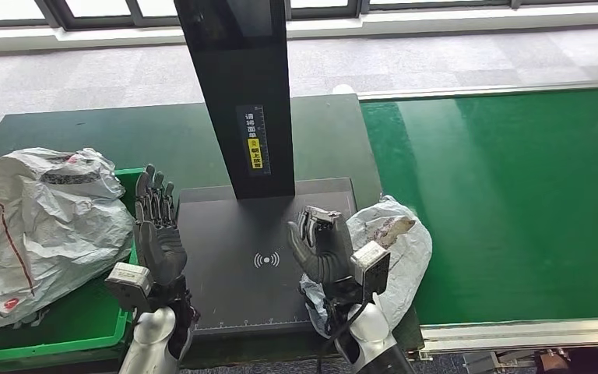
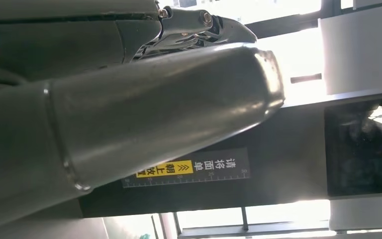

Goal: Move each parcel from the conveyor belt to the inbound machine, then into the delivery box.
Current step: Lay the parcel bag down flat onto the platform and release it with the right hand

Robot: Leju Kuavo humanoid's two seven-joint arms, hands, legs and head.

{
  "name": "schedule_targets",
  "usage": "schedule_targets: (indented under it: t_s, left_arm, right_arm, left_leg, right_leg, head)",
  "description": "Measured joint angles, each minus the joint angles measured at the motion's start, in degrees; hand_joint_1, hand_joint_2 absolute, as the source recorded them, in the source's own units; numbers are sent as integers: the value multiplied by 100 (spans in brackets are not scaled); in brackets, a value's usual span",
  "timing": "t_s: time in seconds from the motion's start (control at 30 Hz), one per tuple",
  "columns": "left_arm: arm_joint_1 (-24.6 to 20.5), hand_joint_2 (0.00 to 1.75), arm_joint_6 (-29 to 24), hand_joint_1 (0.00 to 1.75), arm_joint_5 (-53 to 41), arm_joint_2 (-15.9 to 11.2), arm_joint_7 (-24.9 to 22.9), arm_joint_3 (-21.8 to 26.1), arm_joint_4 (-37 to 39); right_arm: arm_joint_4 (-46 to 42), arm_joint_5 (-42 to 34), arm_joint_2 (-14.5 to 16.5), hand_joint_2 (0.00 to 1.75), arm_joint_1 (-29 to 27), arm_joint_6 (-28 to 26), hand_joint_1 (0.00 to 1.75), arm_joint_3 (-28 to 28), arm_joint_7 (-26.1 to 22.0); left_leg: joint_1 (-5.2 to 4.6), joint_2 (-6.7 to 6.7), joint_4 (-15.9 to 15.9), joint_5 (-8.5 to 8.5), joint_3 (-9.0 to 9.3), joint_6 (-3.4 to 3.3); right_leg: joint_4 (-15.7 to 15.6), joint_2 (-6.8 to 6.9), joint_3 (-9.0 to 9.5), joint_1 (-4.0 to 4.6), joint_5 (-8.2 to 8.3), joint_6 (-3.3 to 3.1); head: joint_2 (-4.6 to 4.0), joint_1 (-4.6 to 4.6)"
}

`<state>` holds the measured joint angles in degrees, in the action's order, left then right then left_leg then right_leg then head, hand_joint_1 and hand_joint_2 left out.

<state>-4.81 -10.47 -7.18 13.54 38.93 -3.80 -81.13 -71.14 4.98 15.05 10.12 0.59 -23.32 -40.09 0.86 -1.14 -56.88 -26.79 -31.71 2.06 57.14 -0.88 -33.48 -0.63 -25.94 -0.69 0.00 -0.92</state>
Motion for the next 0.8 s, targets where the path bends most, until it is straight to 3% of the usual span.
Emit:
schedule_targets:
  t_s: [0.1,0.23,0.33,0.53,0.8]
  left_arm:
    - [128,0,166,0,-17,-18,0,-1,-126]
    - [229,0,503,0,41,-20,0,-21,-274]
    - [250,0,395,0,-95,-13,0,-57,-365]
    - [219,0,-491,0,-986,40,-52,-392,-440]
    - [170,0,-564,0,-1063,73,-68,-604,-439]
  right_arm:
    - [-275,177,-92,175,-166,-409,169,0,-4]
    - [-849,394,-230,175,-446,-854,0,0,-8]
    - [-1211,462,-307,175,-625,-1094,0,0,-8]
    - [-2140,416,-456,175,-1044,-1552,0,0,-9]
    - [-2622,416,-548,175,-1233,-1598,0,0,-7]
  left_leg:
    - [0,0,-1,-3,-1,-2]
    - [-1,3,-1,-8,-2,-4]
    - [-1,4,-2,-9,-1,-4]
    - [-1,6,-5,-9,-2,-5]
    - [-1,11,-6,-10,0,-5]
  right_leg:
    - [-2,-1,-3,0,-1,1]
    - [-3,-2,-5,0,-3,3]
    - [-3,-3,-6,-1,-3,4]
    - [-3,-4,-4,-1,-3,4]
    - [-3,-7,-4,-1,-2,5]
  head:
    - [0,0]
    - [0,0]
    - [0,0]
    - [0,0]
    - [0,0]
